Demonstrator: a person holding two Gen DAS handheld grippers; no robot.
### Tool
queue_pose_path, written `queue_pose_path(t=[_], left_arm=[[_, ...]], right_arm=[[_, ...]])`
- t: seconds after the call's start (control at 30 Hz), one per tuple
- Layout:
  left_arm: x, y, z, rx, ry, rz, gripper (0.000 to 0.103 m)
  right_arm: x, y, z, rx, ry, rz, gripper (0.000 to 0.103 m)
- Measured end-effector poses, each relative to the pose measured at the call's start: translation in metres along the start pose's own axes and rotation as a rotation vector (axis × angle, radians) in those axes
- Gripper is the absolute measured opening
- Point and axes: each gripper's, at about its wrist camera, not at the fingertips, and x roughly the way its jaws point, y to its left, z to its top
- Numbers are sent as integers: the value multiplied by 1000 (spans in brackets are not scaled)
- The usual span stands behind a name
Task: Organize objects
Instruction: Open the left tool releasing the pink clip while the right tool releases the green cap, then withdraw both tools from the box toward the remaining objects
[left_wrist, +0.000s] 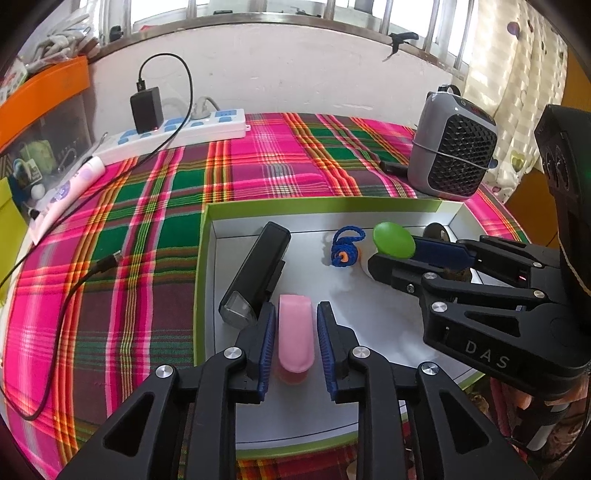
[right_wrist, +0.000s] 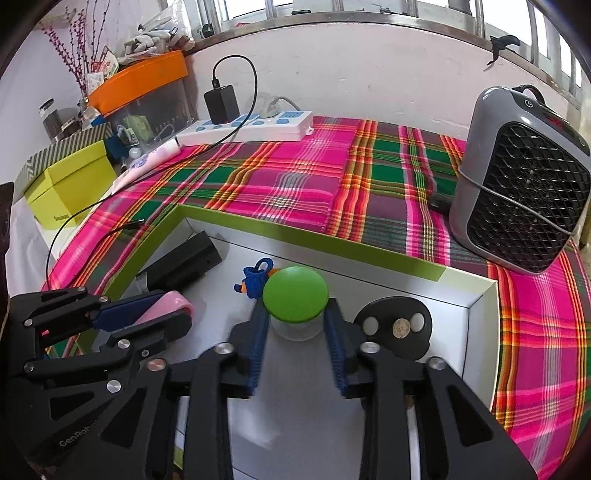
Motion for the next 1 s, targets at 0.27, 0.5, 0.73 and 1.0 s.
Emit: queue_pose_path(t=[0.27, 0.5, 0.73, 1.0], left_arm=[[-5, 1, -1, -11, -2, 1, 28], [-12, 1, -2, -13, -11, 5, 30], [-23, 0, -5, -17, -27, 4, 30], [-42, -4, -13, -20, -56, 0, 31]], right_arm=[[-3, 0, -2, 2, -6, -5, 39], [-10, -1, -5, 14, -14, 1, 40], [-21, 3, -8, 23, -35, -1, 40], [-39, 7, -17, 40, -62, -4, 40]])
